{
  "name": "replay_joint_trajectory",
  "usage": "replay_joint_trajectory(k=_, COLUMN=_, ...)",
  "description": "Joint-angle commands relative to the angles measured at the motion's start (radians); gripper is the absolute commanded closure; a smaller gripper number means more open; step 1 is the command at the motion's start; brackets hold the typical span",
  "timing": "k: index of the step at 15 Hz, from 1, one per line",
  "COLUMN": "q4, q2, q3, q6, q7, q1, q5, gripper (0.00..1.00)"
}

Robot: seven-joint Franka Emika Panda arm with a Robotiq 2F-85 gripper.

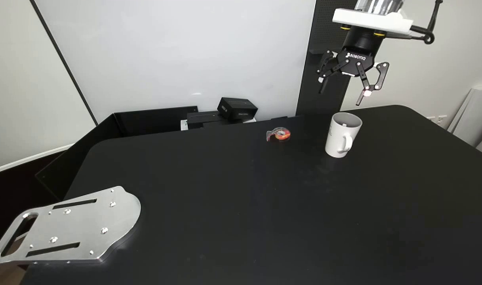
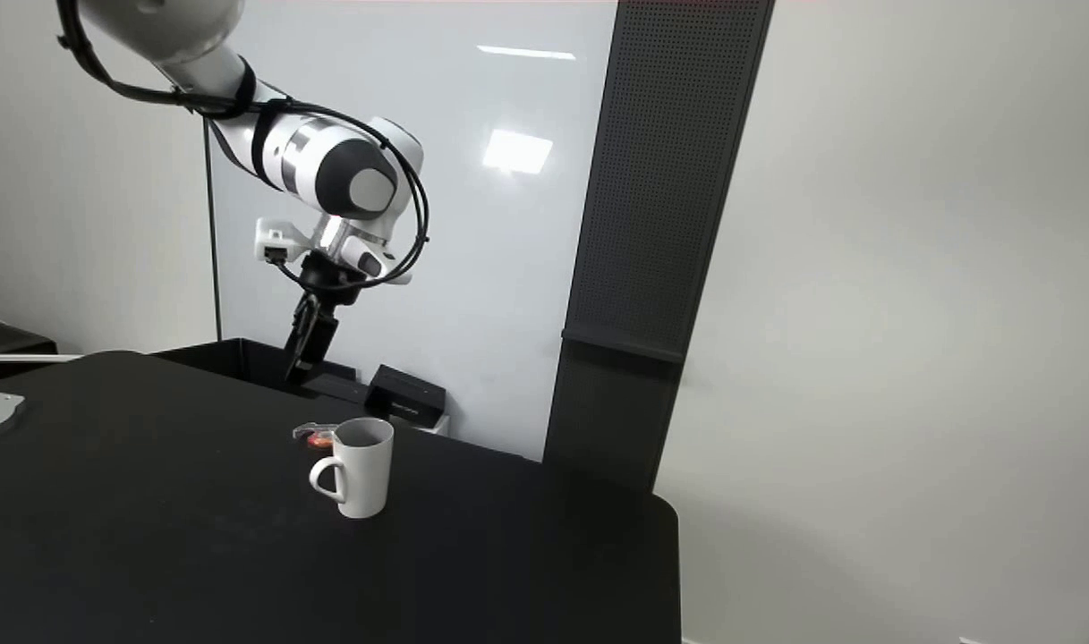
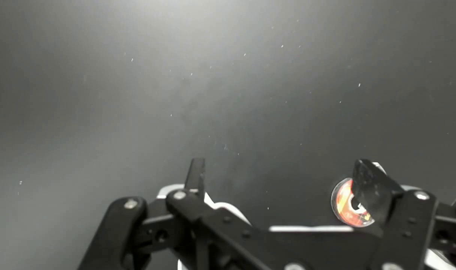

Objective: Put the spoon in the cup

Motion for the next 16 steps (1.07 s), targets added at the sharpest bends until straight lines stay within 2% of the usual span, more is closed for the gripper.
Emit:
replay_joint_trajectory(k=1, q4=-0.037, q2=-0.043, q3=-0.023, q6=0.045, q7=-0.092, q1=0.031, q5=-0.126, gripper=0.00)
replay_joint_trajectory(k=6, q4=-0.064, q2=-0.057, q3=-0.036, q6=0.163, q7=-0.245, q1=0.056, q5=-0.279, gripper=0.00)
replay_joint_trajectory(k=12, q4=-0.140, q2=-0.074, q3=-0.031, q6=0.416, q7=-0.437, q1=0.070, q5=-0.404, gripper=0.00)
replay_joint_trajectory(k=13, q4=-0.076, q2=-0.034, q3=-0.030, q6=0.352, q7=-0.389, q1=0.062, q5=-0.369, gripper=0.00)
replay_joint_trajectory(k=16, q4=-0.097, q2=-0.035, q3=-0.028, q6=0.404, q7=-0.429, q1=0.067, q5=-0.387, gripper=0.00)
